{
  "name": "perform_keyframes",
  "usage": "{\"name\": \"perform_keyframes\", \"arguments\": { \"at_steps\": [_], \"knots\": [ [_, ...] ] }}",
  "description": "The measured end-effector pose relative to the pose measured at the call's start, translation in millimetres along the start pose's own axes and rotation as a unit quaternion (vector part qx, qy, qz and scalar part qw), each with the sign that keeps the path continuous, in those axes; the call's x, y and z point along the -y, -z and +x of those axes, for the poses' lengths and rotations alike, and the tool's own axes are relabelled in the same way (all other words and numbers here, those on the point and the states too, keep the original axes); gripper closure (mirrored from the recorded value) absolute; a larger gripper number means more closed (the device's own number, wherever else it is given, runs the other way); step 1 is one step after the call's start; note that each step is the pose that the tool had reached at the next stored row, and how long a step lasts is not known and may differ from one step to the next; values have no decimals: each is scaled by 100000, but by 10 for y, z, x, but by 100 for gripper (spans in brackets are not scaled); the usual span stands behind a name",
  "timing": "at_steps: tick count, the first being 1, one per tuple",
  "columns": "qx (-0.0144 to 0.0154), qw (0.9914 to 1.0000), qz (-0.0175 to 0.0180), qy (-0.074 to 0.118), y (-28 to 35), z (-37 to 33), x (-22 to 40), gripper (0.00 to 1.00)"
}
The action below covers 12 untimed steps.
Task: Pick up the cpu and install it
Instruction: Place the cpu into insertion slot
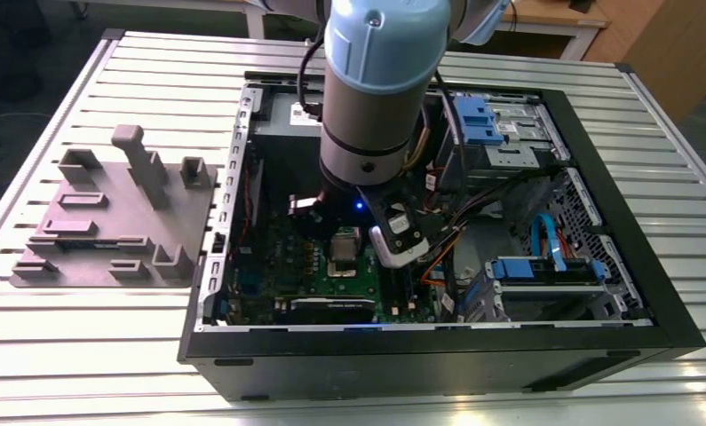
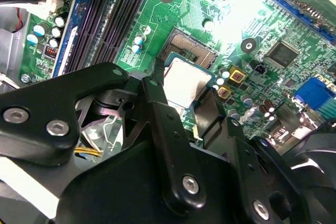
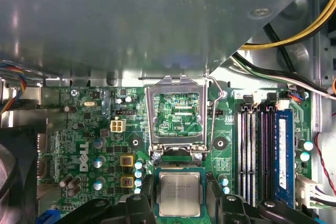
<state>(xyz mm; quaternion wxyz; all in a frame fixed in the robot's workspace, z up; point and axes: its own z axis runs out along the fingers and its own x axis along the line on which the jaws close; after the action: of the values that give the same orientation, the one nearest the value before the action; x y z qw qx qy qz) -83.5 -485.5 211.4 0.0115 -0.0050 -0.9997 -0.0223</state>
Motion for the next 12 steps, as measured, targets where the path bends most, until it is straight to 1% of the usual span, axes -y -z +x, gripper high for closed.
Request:
{"name": "perform_keyframes", "arguments": {
  "at_steps": [5, 12],
  "knots": [
    [-1, 100000, 2, 0, -5, -1, 1, 53],
    [-5, 100000, 13, 1, -55, -4, 6, 53]
  ]
}}
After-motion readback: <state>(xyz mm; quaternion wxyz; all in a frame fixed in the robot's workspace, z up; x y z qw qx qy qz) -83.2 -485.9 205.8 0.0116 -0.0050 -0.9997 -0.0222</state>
